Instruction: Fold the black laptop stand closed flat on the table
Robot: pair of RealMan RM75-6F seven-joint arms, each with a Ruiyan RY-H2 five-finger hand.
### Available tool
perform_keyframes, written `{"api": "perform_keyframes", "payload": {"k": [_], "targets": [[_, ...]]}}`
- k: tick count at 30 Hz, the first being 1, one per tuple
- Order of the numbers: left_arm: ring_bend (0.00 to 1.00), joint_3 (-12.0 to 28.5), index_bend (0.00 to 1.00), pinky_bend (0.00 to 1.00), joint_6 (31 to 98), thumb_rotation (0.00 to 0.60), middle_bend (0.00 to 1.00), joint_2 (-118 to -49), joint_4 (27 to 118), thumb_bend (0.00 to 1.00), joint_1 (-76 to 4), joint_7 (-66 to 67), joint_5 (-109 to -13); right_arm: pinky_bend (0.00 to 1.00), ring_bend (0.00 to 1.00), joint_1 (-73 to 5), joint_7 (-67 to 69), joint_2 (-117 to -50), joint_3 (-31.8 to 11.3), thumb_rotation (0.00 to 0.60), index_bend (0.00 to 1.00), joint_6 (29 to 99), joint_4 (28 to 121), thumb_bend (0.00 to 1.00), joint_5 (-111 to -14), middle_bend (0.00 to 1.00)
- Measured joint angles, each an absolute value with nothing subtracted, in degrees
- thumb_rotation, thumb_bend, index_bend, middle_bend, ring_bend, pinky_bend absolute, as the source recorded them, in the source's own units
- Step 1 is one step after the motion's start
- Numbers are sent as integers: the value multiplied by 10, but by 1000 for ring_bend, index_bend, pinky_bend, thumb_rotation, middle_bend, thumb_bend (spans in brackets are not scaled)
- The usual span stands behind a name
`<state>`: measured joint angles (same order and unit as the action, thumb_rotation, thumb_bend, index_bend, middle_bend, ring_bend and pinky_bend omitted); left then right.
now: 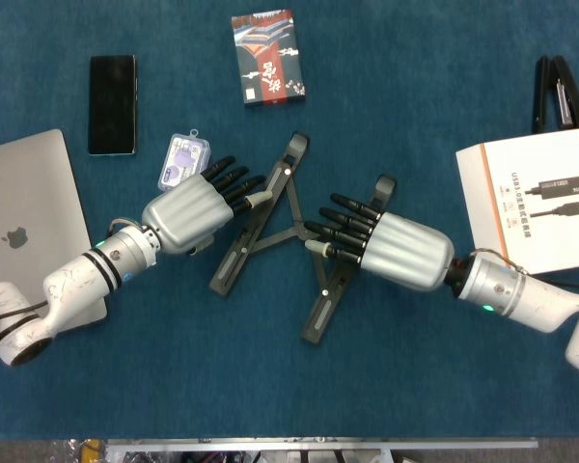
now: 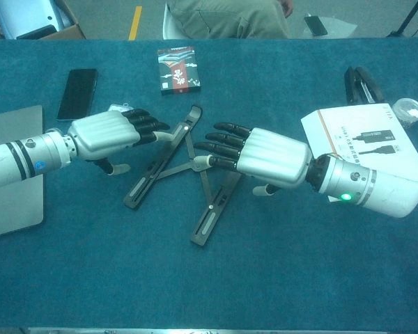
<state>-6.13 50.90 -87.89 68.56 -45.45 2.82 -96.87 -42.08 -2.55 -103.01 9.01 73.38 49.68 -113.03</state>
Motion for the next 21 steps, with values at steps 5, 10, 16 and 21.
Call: {"api": "perform_keyframes", "payload": {"k": [5, 10, 16, 21], "targets": [[0, -62, 0, 0, 505, 600, 0, -876, 690, 339, -456, 27, -964, 0, 0, -422, -22, -1046, 89, 600, 0, 735, 475, 0, -1126, 0], [0, -63, 0, 0, 500, 600, 0, -875, 692, 340, -458, 27, -961, 0, 0, -426, -16, -1060, 85, 600, 0, 734, 457, 0, -1119, 0], [0, -63, 0, 0, 495, 600, 0, -879, 688, 339, -461, 23, -958, 0, 0, -431, -10, -1073, 84, 600, 0, 733, 441, 0, -1114, 0], [0, -64, 0, 0, 493, 600, 0, -882, 683, 339, -463, 18, -957, 0, 0, -435, -8, -1082, 83, 600, 0, 732, 430, 0, -1110, 0]]}}
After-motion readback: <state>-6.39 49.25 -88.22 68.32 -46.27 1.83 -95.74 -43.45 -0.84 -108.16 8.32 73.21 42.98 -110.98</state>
